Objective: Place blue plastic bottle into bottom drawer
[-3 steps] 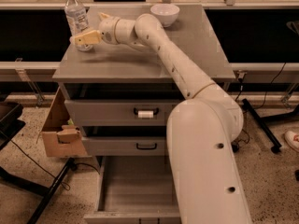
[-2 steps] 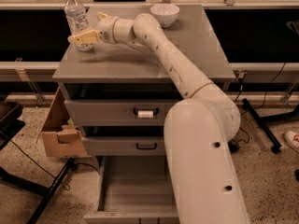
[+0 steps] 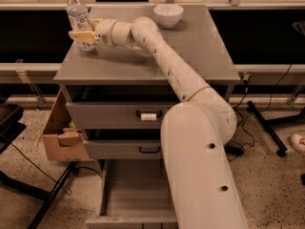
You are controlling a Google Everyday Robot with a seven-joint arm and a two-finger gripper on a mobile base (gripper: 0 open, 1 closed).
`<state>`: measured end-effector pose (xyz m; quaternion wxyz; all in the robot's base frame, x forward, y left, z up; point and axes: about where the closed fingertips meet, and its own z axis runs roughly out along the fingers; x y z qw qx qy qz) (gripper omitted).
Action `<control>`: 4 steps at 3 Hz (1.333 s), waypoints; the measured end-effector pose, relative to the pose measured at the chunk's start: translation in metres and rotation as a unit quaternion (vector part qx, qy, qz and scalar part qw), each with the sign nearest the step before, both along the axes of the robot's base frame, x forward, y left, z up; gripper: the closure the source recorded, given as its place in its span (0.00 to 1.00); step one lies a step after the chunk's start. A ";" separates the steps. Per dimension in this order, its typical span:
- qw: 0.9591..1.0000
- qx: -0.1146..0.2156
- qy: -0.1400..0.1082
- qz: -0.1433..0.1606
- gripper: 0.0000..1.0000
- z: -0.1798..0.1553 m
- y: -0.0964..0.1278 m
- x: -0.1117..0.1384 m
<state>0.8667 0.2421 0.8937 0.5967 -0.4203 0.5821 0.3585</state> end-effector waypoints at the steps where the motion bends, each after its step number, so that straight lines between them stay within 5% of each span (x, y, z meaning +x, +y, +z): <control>1: 1.000 0.002 0.007 0.000 0.72 -0.006 0.002 0.003; 2: 1.000 0.002 0.007 0.000 0.96 -0.006 0.002 0.003; 4: 1.000 0.002 0.007 0.000 1.00 -0.006 0.002 0.003</control>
Offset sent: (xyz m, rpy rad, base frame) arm 0.0026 0.0022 -0.0058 0.0044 0.0144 -0.0007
